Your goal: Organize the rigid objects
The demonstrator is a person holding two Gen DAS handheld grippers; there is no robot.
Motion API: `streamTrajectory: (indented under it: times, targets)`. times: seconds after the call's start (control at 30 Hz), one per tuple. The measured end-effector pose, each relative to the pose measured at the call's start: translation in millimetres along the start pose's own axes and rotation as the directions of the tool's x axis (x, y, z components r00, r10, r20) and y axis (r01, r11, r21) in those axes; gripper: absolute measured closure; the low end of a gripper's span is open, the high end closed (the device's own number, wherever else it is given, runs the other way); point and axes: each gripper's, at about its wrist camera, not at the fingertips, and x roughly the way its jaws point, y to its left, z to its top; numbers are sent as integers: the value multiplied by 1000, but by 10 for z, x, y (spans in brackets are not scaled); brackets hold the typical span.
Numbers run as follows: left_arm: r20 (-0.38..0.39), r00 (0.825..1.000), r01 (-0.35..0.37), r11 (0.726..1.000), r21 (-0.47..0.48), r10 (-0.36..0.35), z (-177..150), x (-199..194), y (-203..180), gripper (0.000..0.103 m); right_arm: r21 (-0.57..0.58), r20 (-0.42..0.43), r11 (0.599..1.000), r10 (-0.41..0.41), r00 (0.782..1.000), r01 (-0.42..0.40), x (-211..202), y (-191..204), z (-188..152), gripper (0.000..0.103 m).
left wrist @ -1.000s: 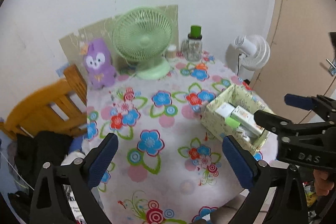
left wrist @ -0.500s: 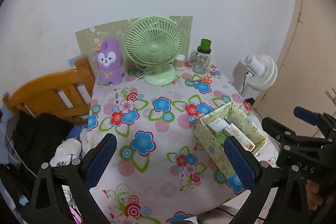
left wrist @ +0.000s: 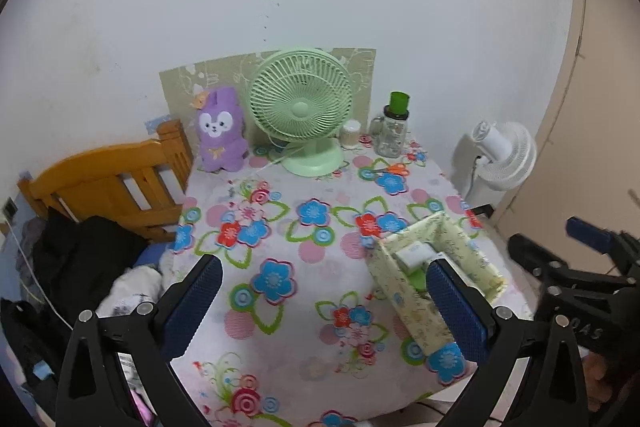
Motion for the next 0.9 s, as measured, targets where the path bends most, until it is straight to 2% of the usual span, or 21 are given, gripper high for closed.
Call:
streamTrajectory:
  times: [0.13,0.23,0.5,0.9]
  targets:
    - [-4,1000,21,1000,-8,-21,-3,18,-2,0,6,6,1000,6,1000,-6,-7,-15,-15,10]
    - [8,1000,-8,1000,12,8,-5,9,-38,0,6,7,1000,2,1000,-2,-7,-24,-13,10]
    - [15,1000,21,1000,20,-21,51,-1,-98,0,29,38,999,-21,999,20,-72,-135,56,10]
    - [28,1000,11,1000,28,-12,59,-39,-172,0,21,53,1000,-16,998,15,-119,-169,45,8]
